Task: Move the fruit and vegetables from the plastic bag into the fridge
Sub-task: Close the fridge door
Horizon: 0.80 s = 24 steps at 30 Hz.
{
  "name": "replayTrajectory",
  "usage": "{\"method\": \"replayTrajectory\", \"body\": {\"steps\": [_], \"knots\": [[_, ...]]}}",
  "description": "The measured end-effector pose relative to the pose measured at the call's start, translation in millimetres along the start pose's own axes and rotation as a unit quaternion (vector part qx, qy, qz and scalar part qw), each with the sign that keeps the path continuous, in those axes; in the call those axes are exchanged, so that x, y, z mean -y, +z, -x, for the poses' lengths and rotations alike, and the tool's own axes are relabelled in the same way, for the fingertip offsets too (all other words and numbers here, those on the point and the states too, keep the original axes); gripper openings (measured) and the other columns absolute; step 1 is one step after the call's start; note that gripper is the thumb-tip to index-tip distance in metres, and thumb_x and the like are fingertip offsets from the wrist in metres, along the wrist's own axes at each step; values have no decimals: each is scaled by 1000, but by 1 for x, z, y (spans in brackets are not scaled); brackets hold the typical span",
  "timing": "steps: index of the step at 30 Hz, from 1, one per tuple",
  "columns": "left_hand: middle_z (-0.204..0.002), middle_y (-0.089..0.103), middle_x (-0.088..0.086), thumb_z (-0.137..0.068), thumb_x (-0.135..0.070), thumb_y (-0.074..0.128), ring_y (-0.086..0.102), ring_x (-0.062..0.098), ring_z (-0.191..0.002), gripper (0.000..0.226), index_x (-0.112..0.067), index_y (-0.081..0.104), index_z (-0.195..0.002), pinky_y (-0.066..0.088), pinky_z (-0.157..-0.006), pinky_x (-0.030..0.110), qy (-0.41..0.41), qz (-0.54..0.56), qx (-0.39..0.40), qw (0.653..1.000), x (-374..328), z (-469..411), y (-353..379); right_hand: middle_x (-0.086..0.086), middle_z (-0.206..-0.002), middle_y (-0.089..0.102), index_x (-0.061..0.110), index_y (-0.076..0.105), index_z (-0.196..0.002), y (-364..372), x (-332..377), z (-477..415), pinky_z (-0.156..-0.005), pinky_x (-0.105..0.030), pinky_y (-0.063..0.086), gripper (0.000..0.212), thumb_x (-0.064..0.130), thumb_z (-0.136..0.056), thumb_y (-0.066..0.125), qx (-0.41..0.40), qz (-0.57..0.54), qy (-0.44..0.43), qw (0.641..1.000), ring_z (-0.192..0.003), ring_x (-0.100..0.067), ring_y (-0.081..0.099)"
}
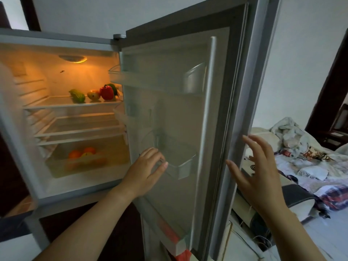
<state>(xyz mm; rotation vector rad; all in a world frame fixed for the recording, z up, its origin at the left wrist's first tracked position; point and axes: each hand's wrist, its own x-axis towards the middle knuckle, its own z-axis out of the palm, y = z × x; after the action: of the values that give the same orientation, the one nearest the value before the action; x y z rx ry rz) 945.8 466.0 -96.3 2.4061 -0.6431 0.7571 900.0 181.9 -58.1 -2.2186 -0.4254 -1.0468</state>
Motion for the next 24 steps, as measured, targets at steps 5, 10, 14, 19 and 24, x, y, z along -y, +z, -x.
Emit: {"method": "replayTrajectory", "body": {"steps": [5,10,14,19,24], "knots": [[-115,50,-8,-89,-66,19,43,10,-118,61,-18,54,-105,35,-100,27,-33,-24,13,999,12,36,-34,1,-149,29,27,13,-148,13,40,18,-100,-45,46,92,53,-72,58,52,-61,59,995,-130,-14,40],[-146,31,-12,-80,-75,18,20,1,-136,77,-28,43,-135,15,-108,21,-123,1,29,992,21,76,-78,0,-152,25,31,2,-147,30,100,49,-104,-28,36,94,56,-72,53,66,-66,22,995,-130,-11,37],[-147,28,-16,-86,-64,27,18,-6,-135,60,-33,40,-137,15,-106,17,-151,38,38,987,17,110,-120,6,-153,19,36,0,-145,49,148,69,-103,-22,35,86,53,-77,51,67,-88,-17,994,-132,-6,34],[-146,27,-20,-91,-58,33,17,-11,-133,55,-35,33,-141,16,-103,12,-149,76,27,985,11,147,-172,9,-145,23,32,11,-143,85,209,85,-70,10,32,76,38,-81,56,65,-148,-36,986,-113,30,27],[-145,22,-27,-90,-55,41,15,-15,-132,54,-49,21,-139,20,-107,15,-148,100,14,984,22,176,-215,31,-146,17,46,15,-143,132,242,90,-100,-36,46,65,47,-88,49,99,-170,-82,977,-133,-4,34]]}}
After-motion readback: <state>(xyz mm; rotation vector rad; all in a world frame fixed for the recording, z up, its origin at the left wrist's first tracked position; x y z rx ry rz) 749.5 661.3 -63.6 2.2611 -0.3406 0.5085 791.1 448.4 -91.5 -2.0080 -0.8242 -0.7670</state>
